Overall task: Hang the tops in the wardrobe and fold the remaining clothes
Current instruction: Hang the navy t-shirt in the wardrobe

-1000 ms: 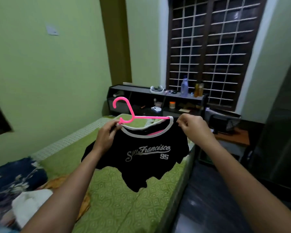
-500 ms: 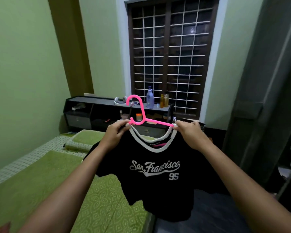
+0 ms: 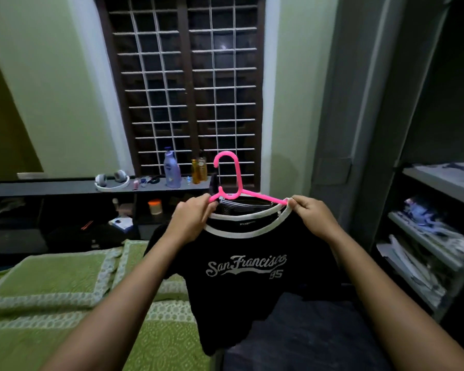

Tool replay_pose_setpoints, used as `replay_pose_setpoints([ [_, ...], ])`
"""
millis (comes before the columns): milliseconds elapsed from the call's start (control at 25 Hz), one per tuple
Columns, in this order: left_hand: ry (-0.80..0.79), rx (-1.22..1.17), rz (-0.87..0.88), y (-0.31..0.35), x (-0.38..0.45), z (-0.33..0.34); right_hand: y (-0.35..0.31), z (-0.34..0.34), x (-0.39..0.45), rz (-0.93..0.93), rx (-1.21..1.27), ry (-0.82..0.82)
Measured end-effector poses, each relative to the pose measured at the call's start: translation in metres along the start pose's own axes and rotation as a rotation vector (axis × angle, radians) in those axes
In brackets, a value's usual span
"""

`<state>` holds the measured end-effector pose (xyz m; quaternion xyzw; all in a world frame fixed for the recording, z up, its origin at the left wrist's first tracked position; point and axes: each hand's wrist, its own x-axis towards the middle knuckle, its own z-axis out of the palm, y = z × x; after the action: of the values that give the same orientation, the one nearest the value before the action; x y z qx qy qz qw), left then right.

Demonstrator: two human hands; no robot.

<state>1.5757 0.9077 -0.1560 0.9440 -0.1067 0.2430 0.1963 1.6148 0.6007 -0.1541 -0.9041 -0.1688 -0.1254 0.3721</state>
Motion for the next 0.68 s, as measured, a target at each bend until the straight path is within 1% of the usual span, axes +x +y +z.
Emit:
replay_pose_setpoints([
  [160, -0.023, -0.132, 0.083, 0.018, 0.068, 0.062, 0.048, -0.025, 0.04, 0.087, 0.009, 0.084],
  [280, -0.018, -0.146, 0.162, 0.031, 0.129, 0.105, 0.091, -0.045, 0.08, 0.087, 0.009, 0.225],
  [360, -0.026, -0.199, 0.188, 0.038, 0.181, 0.135, 0.123, -0.054, 0.105, 0.071, 0.013, 0.32],
  [400, -0.039, -0.218, 0.194, 0.043, 0.206, 0.147, 0.137, -0.056, 0.114, 0.05, -0.05, 0.352],
  [480, -0.068, -0.228, 0.222, 0.056, 0.256, 0.17, 0.168, -0.06, 0.129, 0.002, -0.313, 0.399],
  [560, -0.077, -0.231, 0.299, 0.079, 0.301, 0.194, 0.202, -0.074, 0.146, -0.002, -0.52, 0.452],
  [640, -0.076, -0.257, 0.374, 0.105, 0.336, 0.221, 0.231, -0.096, 0.16, 0.006, -0.627, 0.506],
  [680, -0.079, -0.281, 0.405, 0.115, 0.353, 0.237, 0.243, -0.108, 0.164, 0.023, -0.641, 0.533],
])
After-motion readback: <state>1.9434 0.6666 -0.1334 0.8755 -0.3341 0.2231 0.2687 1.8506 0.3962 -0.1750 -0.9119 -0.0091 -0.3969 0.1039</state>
